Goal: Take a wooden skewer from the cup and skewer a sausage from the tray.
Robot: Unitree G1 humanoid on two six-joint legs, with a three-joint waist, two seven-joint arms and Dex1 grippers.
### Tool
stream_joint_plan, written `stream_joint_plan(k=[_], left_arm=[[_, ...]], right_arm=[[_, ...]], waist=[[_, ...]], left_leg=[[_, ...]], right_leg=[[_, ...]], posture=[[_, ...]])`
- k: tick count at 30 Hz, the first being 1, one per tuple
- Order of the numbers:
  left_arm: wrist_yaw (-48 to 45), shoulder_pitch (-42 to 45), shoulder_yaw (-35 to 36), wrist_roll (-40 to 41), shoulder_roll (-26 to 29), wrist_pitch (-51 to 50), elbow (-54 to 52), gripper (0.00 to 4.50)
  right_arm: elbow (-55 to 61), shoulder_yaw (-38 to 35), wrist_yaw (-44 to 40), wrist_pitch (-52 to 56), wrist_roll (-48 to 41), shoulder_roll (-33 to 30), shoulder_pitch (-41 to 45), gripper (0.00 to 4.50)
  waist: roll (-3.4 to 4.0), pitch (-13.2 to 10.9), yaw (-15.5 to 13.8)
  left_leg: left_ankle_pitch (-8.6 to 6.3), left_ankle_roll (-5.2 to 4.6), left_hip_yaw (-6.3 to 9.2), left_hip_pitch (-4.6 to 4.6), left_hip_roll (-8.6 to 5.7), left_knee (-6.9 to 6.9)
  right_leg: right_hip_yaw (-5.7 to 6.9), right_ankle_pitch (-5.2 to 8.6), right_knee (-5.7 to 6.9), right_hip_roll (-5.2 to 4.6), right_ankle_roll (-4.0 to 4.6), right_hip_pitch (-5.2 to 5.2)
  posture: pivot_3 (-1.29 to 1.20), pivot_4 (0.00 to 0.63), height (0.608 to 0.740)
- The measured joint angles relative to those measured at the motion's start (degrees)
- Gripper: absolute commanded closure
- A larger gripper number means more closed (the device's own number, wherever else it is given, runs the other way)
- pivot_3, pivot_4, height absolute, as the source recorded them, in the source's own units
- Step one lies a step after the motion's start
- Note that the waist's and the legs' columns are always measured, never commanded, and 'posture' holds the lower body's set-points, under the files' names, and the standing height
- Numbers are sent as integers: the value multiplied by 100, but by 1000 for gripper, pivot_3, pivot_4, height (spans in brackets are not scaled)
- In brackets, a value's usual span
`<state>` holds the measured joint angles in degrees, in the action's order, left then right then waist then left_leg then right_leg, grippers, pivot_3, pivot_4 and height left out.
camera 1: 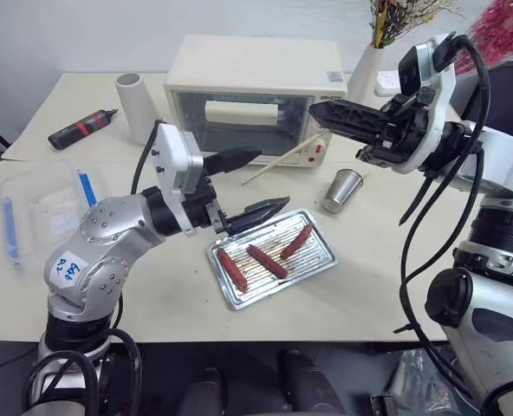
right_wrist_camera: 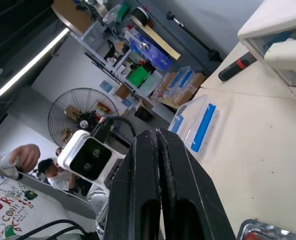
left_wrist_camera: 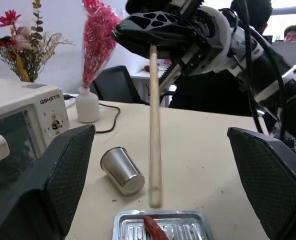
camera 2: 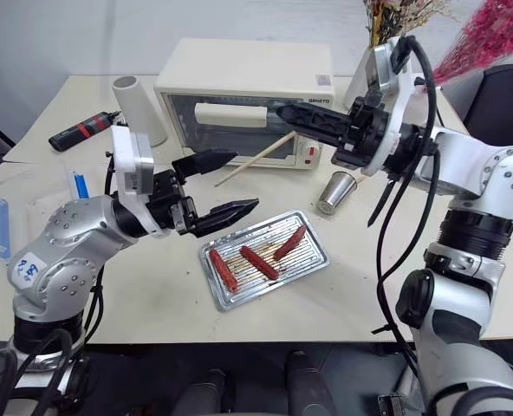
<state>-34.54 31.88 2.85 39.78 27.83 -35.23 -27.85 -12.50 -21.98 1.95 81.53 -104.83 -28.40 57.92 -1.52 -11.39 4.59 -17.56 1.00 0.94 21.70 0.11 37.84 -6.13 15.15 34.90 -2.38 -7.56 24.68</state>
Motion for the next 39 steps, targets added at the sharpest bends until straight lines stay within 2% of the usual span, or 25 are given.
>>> stream_joint_plan(k=[5, 8, 12, 23, 27, 33, 39], left_arm=[[17, 83, -17, -70, -168, 153, 154, 0], [16, 83, -19, -77, -236, 181, 164, 590], [8, 82, -14, -74, -241, 195, 164, 1768], [2, 37, 62, -54, -175, 170, 129, 1768], [5, 38, 65, -43, -190, 170, 126, 2567], [9, 38, 65, -28, -233, 171, 132, 4330], [-5, 40, 53, -7, -235, 172, 130, 4422]], right_arm=[[265, 346, 389, -566, -624, -97, -214, 4487], [333, 369, 397, -689, -670, -113, -226, 4500], [339, 382, 395, -783, -670, -133, -250, 4500], [340, 474, 364, -785, -672, -324, -444, 4500], [338, 474, 358, -793, -672, -328, -443, 4500], [339, 474, 358, -836, -672, -293, -442, 4500], [341, 479, 359, -887, -671, -285, -442, 4500]], waist=[[1, 1, -1], [1, 0, -15], [1, 0, -17], [1, 0, -28], [1, 0, -31], [1, 0, -36], [1, 0, -41]], left_leg=[[1, -2, 0, 42, 3, 8], [2, -3, 0, 66, 3, 13], [2, -4, -1, 67, 4, 13], [3, -4, -3, 67, 4, 13], [3, -4, -2, 67, 4, 13], [3, -4, -3, 66, 3, 13], [3, -4, -2, 67, 3, 13]], right_leg=[[-1, -3, 11, -2, -6, 47], [-2, -4, 25, -4, -7, 74], [-3, -4, 20, -5, -7, 75], [-3, -4, 20, -5, -7, 75], [-3, -4, 19, -5, -7, 75], [-3, -4, 19, -5, -7, 75], [-3, -4, 19, -5, -7, 75]], posture=[[0, 150, 740], [0, 150, 740], [0, 150, 740], [0, 150, 740], [0, 150, 740], [0, 150, 740], [0, 150, 740]])
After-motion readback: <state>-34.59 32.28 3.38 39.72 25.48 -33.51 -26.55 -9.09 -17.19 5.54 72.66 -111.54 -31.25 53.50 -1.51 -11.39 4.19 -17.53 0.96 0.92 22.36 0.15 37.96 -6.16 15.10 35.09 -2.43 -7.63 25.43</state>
